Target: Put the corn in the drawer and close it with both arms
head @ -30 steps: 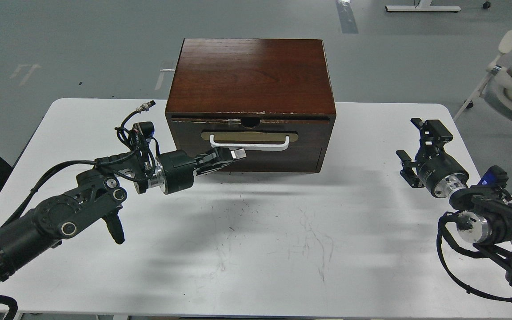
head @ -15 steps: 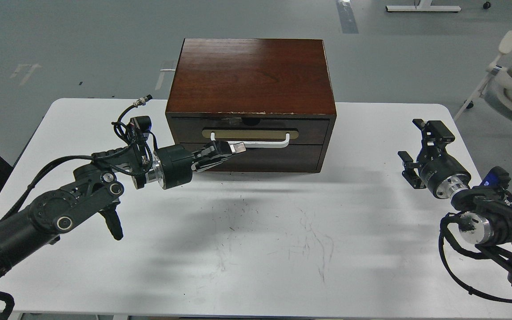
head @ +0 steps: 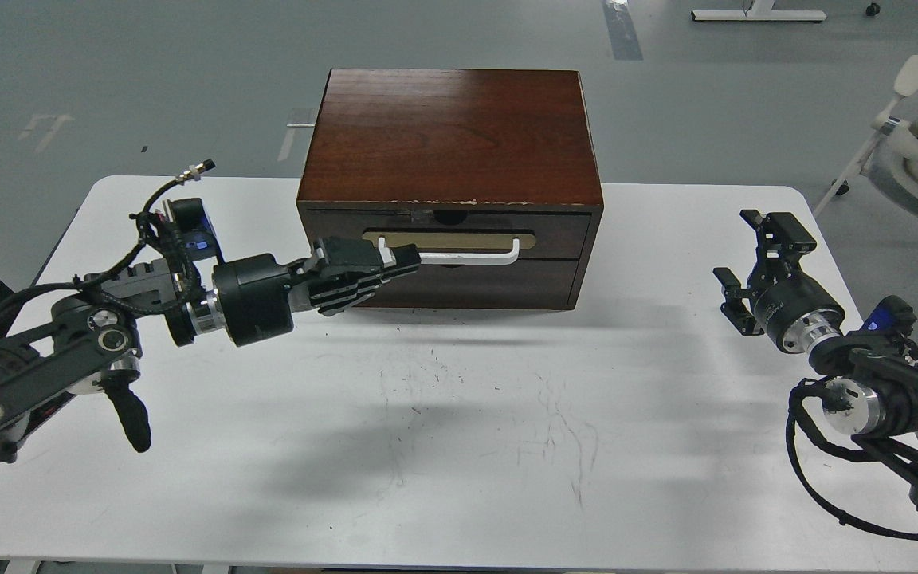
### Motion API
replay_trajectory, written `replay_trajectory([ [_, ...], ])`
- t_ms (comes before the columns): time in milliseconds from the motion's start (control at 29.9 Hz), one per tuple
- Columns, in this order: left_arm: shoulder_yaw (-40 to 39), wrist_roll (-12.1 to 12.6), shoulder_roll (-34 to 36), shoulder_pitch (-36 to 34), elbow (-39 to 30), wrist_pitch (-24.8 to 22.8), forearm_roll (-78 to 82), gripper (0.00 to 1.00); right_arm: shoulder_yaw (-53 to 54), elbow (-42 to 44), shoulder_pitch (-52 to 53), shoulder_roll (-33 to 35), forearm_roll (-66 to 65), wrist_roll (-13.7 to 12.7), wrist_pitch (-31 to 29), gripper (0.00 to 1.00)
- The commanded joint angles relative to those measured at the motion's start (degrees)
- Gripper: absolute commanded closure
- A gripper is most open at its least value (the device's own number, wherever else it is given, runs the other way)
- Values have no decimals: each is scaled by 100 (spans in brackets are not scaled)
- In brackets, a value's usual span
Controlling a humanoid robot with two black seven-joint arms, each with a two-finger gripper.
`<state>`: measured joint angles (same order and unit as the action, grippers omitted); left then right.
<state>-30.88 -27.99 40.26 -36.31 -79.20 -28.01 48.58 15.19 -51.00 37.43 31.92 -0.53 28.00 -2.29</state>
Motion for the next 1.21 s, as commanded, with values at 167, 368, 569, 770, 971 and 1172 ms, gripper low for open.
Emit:
replay_trajectory([
  [167, -814, -1, 552, 1, 237, 1, -2009, 1, 98, 11, 71, -10, 9, 0, 0, 4],
  [368, -814, -1, 624, 228, 765, 373, -2984, 1, 388, 107, 63, -72, 9, 0, 18, 4],
  [569, -823, -1, 387, 677, 1170, 411, -3566, 1, 625, 152, 98, -221, 61, 0, 18, 4],
  [770, -1235, 56, -193, 1064, 1785, 1, -3584, 1, 801, 169, 98, -423, 123, 0, 9, 4],
  [971, -1394, 312, -317, 1205, 1847, 1, -3584, 1, 784, 152, 89, -476, 132, 0, -175, 3],
  [1172, -1394, 312, -343, 1249, 1847, 1, -3584, 1, 696, 161, 71, -485, 106, 0, -369, 3],
])
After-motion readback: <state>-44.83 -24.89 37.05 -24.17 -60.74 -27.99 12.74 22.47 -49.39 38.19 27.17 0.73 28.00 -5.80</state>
